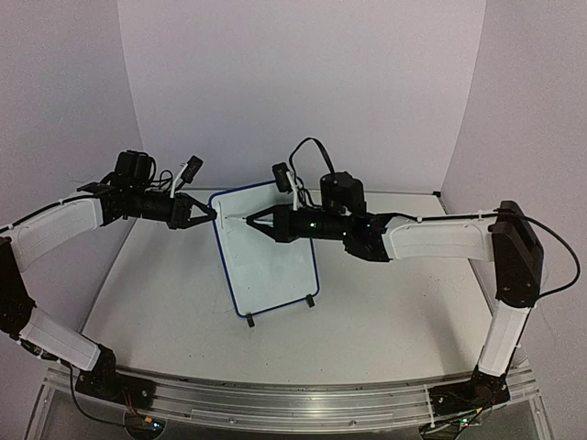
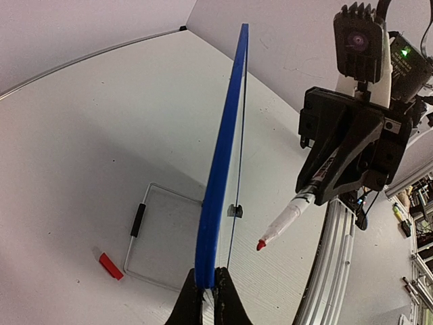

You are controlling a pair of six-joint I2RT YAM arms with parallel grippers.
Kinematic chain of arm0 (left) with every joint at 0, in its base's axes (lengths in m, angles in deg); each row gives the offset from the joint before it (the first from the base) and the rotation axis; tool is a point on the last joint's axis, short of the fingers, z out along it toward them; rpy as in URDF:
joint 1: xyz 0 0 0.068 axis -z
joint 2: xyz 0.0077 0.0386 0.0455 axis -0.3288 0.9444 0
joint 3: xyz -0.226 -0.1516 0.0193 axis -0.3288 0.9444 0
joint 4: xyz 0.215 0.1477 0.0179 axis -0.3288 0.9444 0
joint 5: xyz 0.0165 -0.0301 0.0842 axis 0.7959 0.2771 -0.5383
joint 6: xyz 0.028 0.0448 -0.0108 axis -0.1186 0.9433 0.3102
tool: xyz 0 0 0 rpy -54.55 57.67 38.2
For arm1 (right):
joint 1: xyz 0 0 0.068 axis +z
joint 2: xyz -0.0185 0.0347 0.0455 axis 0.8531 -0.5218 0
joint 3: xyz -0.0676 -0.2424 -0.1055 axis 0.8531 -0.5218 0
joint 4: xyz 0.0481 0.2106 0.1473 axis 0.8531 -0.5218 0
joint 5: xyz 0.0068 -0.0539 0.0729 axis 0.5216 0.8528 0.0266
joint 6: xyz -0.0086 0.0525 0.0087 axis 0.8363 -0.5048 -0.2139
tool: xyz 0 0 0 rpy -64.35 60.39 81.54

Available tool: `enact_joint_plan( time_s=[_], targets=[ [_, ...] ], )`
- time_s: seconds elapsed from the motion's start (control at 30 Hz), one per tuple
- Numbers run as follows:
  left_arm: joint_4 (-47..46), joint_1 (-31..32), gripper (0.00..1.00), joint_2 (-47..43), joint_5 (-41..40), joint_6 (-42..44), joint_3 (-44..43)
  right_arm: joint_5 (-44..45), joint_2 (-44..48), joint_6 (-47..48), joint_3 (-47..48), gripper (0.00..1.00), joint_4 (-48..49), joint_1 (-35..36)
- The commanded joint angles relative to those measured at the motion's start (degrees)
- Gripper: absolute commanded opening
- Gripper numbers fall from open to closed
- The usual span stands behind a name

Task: Write a sentence on the whiteboard

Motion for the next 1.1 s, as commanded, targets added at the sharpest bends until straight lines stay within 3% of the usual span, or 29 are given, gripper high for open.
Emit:
enact_joint_plan(
  time_s=[0.0, 1.07],
  targets=[
    [1.96, 0.13, 0.0, -0.69, -2.31, 2.51, 0.35, 2.26, 1.38, -0.53, 0.71, 0.0, 3.1, -0.16],
    [2.05, 0.44, 0.0, -0.61, -2.19, 2.58, 0.26, 6.62, -3.97, 0.6, 5.96, 0.0, -3.24, 0.28]
  ],
)
